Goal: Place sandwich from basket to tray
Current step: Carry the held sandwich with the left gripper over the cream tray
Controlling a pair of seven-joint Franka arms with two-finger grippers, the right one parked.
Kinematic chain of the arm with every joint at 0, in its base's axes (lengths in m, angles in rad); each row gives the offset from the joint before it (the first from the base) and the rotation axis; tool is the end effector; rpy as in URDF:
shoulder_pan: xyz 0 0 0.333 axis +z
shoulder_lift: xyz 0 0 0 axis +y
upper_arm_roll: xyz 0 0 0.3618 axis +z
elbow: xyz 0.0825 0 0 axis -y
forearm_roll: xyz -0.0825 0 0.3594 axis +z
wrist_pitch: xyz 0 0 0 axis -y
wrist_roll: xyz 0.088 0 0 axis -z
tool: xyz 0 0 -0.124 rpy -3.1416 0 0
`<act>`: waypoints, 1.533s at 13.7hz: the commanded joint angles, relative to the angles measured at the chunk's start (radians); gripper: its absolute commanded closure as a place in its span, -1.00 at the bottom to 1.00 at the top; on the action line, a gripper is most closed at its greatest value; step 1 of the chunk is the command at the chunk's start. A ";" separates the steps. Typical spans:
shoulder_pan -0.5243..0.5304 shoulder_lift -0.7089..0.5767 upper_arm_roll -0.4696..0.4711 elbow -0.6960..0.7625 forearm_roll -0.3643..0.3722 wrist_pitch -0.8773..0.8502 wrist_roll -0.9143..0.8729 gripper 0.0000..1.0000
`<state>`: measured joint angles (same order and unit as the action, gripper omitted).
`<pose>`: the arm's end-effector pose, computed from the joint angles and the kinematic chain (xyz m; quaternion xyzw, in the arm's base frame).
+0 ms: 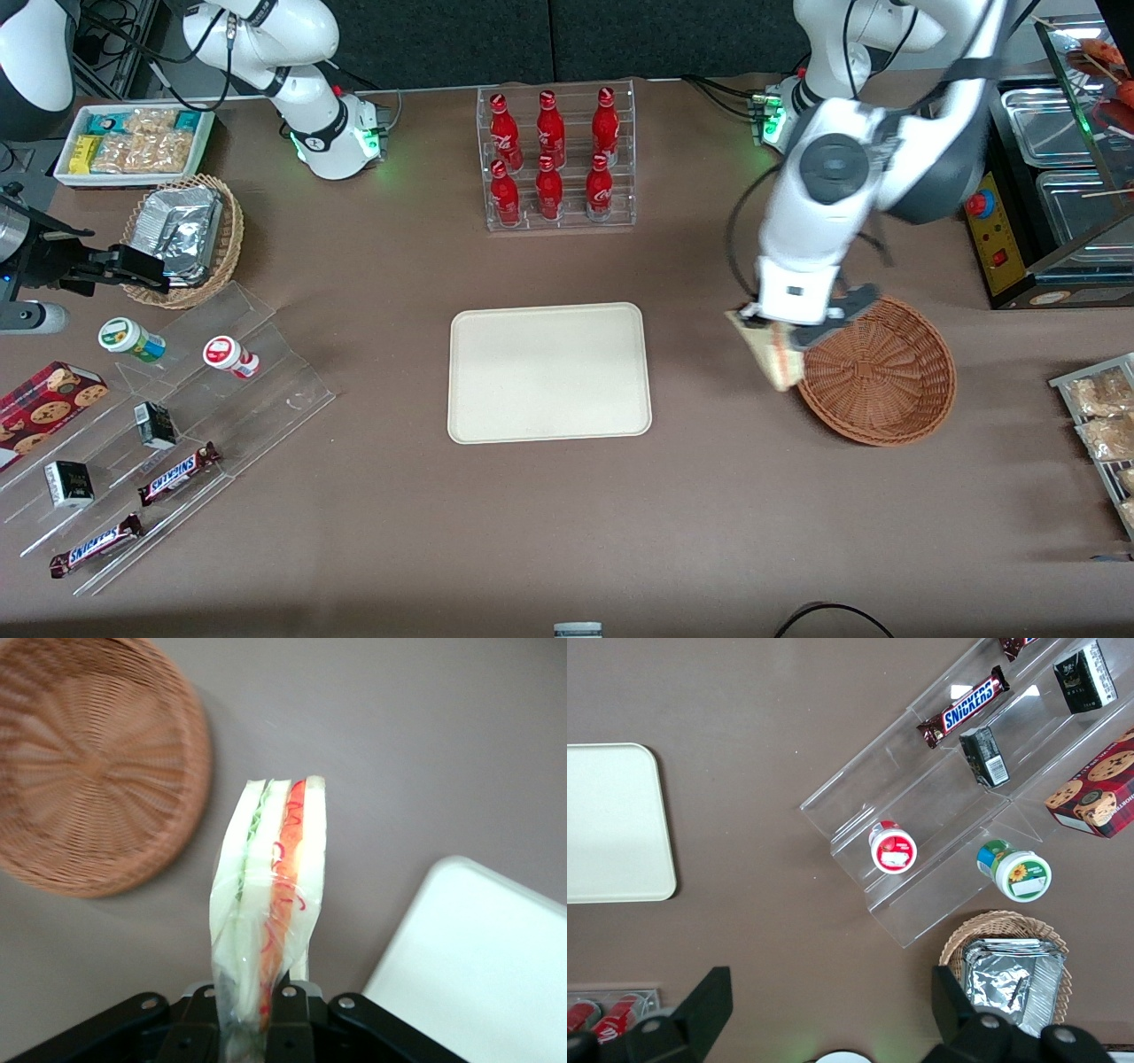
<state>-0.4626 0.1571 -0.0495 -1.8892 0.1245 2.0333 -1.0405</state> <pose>0.5124 -0.2762 0.4617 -0.9709 -0.2338 -0.0317 0.0412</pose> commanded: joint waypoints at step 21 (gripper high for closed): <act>-0.350 0.522 0.014 0.303 0.093 0.272 -0.013 0.67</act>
<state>-0.7966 0.6493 -0.0491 -1.6249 0.1976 2.3045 -1.0418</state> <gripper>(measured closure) 0.837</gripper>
